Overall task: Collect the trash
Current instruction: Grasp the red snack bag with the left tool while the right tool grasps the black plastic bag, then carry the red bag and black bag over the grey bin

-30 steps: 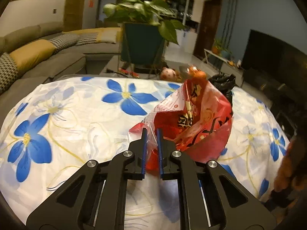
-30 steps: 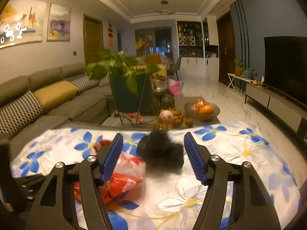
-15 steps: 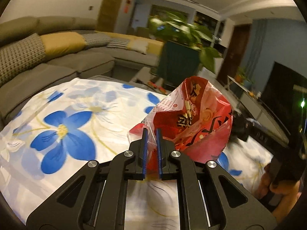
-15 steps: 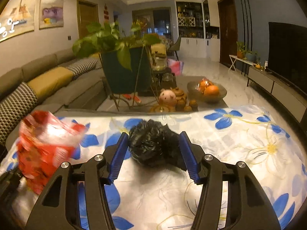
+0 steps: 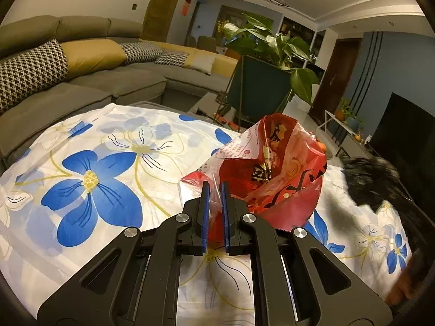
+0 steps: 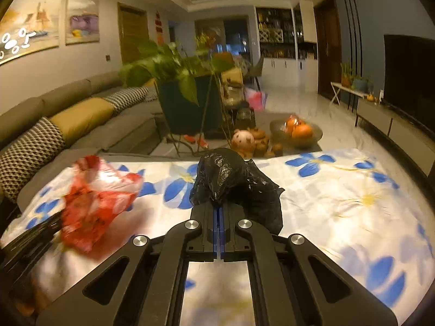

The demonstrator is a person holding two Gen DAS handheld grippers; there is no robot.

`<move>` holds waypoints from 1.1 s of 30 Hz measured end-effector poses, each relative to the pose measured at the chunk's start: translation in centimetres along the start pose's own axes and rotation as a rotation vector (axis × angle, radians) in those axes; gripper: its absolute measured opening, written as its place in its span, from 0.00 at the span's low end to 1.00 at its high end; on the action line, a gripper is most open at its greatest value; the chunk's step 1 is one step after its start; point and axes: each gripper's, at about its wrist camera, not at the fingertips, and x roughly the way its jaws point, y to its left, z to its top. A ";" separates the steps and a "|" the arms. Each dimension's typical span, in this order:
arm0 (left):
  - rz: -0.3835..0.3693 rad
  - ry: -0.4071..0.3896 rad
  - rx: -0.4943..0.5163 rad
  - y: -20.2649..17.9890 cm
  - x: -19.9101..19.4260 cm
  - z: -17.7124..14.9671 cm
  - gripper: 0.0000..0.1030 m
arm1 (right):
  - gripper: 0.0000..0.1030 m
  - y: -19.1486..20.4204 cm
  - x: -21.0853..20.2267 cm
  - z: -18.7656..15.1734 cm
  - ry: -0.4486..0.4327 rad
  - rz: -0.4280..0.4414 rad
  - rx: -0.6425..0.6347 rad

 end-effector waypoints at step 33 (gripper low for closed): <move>-0.509 -0.031 0.321 -26.8 -16.4 -8.8 0.08 | 0.02 -16.8 -26.2 -6.7 -0.229 -0.413 0.102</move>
